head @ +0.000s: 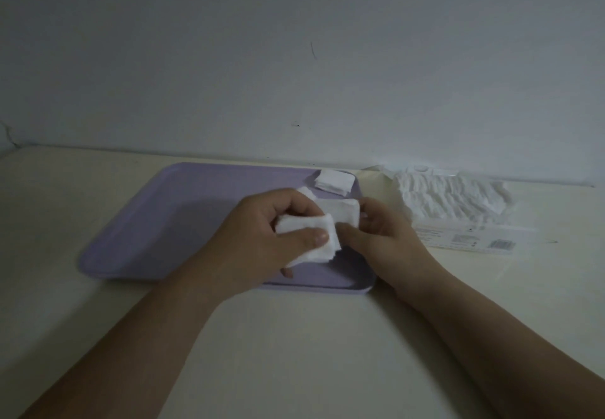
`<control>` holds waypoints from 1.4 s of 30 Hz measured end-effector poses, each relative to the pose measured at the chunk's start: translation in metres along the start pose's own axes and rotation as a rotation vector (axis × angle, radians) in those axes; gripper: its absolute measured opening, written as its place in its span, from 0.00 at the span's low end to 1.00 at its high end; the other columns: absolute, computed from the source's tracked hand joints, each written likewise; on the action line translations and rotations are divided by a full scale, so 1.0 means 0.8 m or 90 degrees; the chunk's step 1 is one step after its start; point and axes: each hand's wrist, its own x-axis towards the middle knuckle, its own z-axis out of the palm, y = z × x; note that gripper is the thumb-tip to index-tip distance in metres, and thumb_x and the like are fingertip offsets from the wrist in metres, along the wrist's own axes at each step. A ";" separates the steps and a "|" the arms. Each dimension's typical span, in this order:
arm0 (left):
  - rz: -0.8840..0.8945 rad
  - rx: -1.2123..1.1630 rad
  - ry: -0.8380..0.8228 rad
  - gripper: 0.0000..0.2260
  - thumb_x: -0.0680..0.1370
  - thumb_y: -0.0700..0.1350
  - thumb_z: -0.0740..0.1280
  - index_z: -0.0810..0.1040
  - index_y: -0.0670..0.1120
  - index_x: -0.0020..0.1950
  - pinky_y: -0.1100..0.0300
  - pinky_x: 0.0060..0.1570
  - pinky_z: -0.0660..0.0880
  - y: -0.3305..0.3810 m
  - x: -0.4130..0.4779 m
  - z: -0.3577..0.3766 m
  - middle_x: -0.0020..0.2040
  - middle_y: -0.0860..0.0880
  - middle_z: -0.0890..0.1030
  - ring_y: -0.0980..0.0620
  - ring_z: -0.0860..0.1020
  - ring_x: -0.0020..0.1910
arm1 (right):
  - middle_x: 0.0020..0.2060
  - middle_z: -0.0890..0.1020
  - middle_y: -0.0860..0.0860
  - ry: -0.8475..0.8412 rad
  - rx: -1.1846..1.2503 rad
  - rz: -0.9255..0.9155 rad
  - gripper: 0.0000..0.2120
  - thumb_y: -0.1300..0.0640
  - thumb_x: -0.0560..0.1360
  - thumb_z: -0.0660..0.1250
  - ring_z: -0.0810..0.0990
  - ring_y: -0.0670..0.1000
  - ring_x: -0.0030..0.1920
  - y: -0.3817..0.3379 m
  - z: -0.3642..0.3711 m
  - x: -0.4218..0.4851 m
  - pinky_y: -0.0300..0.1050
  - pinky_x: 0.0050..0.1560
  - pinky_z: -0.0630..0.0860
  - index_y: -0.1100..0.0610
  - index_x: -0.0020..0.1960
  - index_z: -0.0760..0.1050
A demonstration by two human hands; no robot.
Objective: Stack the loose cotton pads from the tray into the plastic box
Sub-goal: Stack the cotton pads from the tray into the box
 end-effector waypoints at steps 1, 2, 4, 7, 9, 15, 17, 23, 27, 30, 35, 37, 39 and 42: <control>-0.005 0.006 -0.022 0.07 0.75 0.38 0.77 0.85 0.50 0.47 0.59 0.31 0.80 -0.002 -0.001 0.005 0.39 0.54 0.85 0.57 0.82 0.33 | 0.50 0.88 0.57 -0.029 -0.018 -0.015 0.08 0.58 0.79 0.69 0.86 0.52 0.51 0.000 0.002 -0.001 0.56 0.59 0.80 0.56 0.57 0.82; -0.002 0.017 -0.036 0.08 0.75 0.40 0.77 0.85 0.53 0.49 0.56 0.38 0.83 -0.006 0.000 0.007 0.44 0.56 0.86 0.56 0.83 0.39 | 0.50 0.88 0.58 -0.048 -0.032 -0.023 0.09 0.55 0.80 0.67 0.84 0.51 0.50 0.000 0.004 -0.002 0.55 0.57 0.79 0.57 0.56 0.83; 0.013 0.043 -0.046 0.12 0.75 0.43 0.76 0.84 0.58 0.54 0.57 0.54 0.81 -0.016 0.003 0.007 0.52 0.57 0.86 0.55 0.84 0.51 | 0.51 0.87 0.61 -0.080 -0.047 -0.024 0.12 0.53 0.81 0.65 0.82 0.50 0.49 -0.003 0.005 -0.004 0.54 0.55 0.78 0.59 0.57 0.82; 0.016 0.039 -0.016 0.13 0.75 0.41 0.76 0.84 0.57 0.55 0.57 0.56 0.80 -0.021 0.004 0.005 0.53 0.56 0.86 0.53 0.83 0.53 | 0.52 0.85 0.62 -0.115 -0.052 -0.019 0.08 0.58 0.81 0.68 0.81 0.50 0.49 -0.005 0.002 -0.004 0.52 0.56 0.76 0.59 0.56 0.82; 0.012 0.019 0.001 0.13 0.74 0.38 0.77 0.85 0.55 0.53 0.53 0.55 0.80 -0.019 0.004 0.006 0.52 0.53 0.87 0.52 0.84 0.51 | 0.51 0.87 0.60 -0.119 -0.041 -0.010 0.07 0.58 0.77 0.71 0.83 0.50 0.50 -0.006 0.000 -0.005 0.52 0.59 0.78 0.58 0.54 0.84; -0.006 -0.022 0.029 0.13 0.69 0.42 0.81 0.86 0.55 0.50 0.48 0.54 0.81 -0.018 0.005 0.002 0.50 0.52 0.87 0.44 0.84 0.51 | 0.47 0.89 0.55 -0.053 -0.048 -0.020 0.07 0.66 0.78 0.72 0.86 0.49 0.47 -0.006 -0.002 -0.008 0.52 0.59 0.80 0.57 0.49 0.86; 0.010 0.011 0.021 0.14 0.71 0.38 0.80 0.86 0.55 0.50 0.55 0.53 0.81 -0.021 0.005 0.004 0.49 0.53 0.87 0.49 0.84 0.50 | 0.47 0.89 0.55 -0.062 -0.038 -0.011 0.08 0.68 0.77 0.71 0.86 0.52 0.49 -0.006 -0.001 -0.007 0.56 0.62 0.80 0.58 0.50 0.86; 0.060 0.091 0.029 0.19 0.74 0.32 0.75 0.85 0.57 0.50 0.66 0.49 0.78 -0.026 0.007 0.008 0.48 0.57 0.87 0.61 0.83 0.46 | 0.53 0.87 0.57 -0.151 0.010 0.009 0.18 0.65 0.68 0.77 0.86 0.58 0.57 -0.013 -0.006 -0.009 0.53 0.62 0.80 0.59 0.57 0.82; 0.087 0.110 0.050 0.21 0.73 0.33 0.76 0.83 0.61 0.49 0.67 0.49 0.78 -0.024 0.007 0.009 0.49 0.58 0.86 0.63 0.82 0.46 | 0.47 0.88 0.49 -0.089 -0.134 -0.060 0.11 0.57 0.73 0.79 0.87 0.52 0.51 -0.009 0.002 -0.011 0.44 0.55 0.82 0.54 0.53 0.84; 0.086 0.164 0.080 0.22 0.70 0.38 0.79 0.81 0.59 0.58 0.63 0.46 0.79 -0.029 0.010 0.005 0.51 0.57 0.81 0.57 0.80 0.46 | 0.45 0.88 0.50 -0.041 -0.175 -0.094 0.04 0.61 0.75 0.76 0.86 0.48 0.47 -0.004 0.000 -0.008 0.43 0.54 0.80 0.54 0.48 0.83; 0.020 0.217 0.032 0.12 0.71 0.45 0.80 0.84 0.54 0.51 0.68 0.31 0.66 -0.036 0.009 0.005 0.29 0.61 0.75 0.61 0.70 0.27 | 0.48 0.86 0.41 -0.016 -0.311 -0.175 0.12 0.65 0.74 0.71 0.82 0.42 0.54 -0.007 0.003 -0.013 0.45 0.64 0.74 0.51 0.53 0.83; 0.020 0.202 0.032 0.06 0.72 0.46 0.79 0.84 0.51 0.45 0.63 0.29 0.63 -0.037 0.009 0.008 0.27 0.58 0.71 0.60 0.65 0.27 | 0.55 0.85 0.40 0.012 -0.319 -0.168 0.19 0.66 0.75 0.69 0.80 0.41 0.59 -0.011 0.007 -0.016 0.39 0.65 0.74 0.48 0.61 0.81; 0.010 0.158 0.045 0.07 0.71 0.45 0.80 0.83 0.48 0.43 0.61 0.29 0.63 -0.041 0.013 0.009 0.28 0.54 0.72 0.57 0.66 0.28 | 0.61 0.82 0.39 0.032 -0.286 -0.148 0.25 0.67 0.76 0.68 0.78 0.38 0.63 -0.018 0.013 -0.021 0.29 0.64 0.72 0.43 0.66 0.76; -0.015 0.115 0.051 0.09 0.70 0.47 0.80 0.83 0.48 0.43 0.59 0.31 0.62 -0.044 0.015 0.007 0.28 0.53 0.71 0.55 0.66 0.28 | 0.55 0.83 0.36 0.008 -0.211 -0.077 0.28 0.64 0.78 0.67 0.82 0.45 0.58 -0.027 0.021 -0.025 0.40 0.61 0.79 0.30 0.62 0.71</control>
